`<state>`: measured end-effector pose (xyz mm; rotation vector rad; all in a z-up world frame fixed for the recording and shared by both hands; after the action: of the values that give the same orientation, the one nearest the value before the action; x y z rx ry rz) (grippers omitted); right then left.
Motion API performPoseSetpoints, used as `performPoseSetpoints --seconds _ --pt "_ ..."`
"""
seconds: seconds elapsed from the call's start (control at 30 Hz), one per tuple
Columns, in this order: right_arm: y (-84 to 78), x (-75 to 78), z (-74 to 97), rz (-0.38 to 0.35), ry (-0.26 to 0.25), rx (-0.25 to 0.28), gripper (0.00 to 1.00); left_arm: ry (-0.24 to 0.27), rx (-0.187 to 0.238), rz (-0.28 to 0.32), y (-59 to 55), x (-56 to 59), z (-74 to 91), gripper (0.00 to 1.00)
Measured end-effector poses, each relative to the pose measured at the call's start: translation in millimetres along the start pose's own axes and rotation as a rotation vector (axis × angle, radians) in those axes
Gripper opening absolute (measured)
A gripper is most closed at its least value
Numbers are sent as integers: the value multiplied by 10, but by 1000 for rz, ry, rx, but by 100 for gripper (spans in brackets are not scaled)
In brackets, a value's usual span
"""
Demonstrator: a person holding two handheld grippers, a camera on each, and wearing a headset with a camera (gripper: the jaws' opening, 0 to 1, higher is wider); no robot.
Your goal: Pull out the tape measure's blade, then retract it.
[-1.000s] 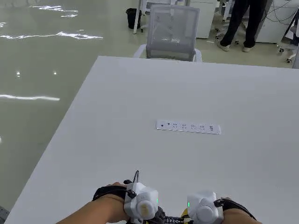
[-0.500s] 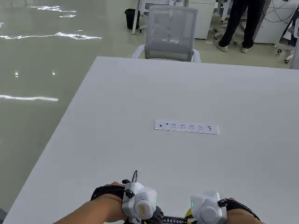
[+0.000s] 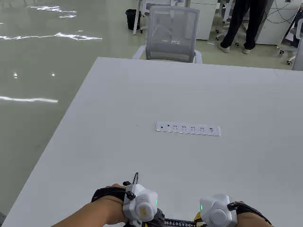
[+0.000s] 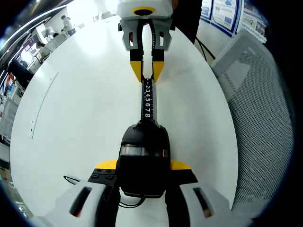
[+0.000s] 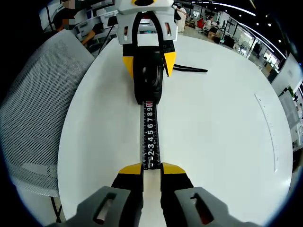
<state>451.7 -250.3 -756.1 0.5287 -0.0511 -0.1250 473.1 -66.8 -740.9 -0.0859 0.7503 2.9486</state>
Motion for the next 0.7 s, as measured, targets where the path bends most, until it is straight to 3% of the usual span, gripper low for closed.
performPoseSetpoints --seconds 0.7 --pt "-117 -7 53 -8 -4 -16 12 -5 -6 -12 5 2 8 32"
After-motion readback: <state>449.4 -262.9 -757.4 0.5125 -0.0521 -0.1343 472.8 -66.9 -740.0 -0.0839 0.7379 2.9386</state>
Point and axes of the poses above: the centre of the closed fingertips' face, and the gripper's own axes: z roughly backward along the fingers, x roughly to its right, y roughly out of its top, the point moved 6 cm from there along z, roughly backward along the fingers, and after that the axes turned 3 degrees about x, right-handed, at the moved point
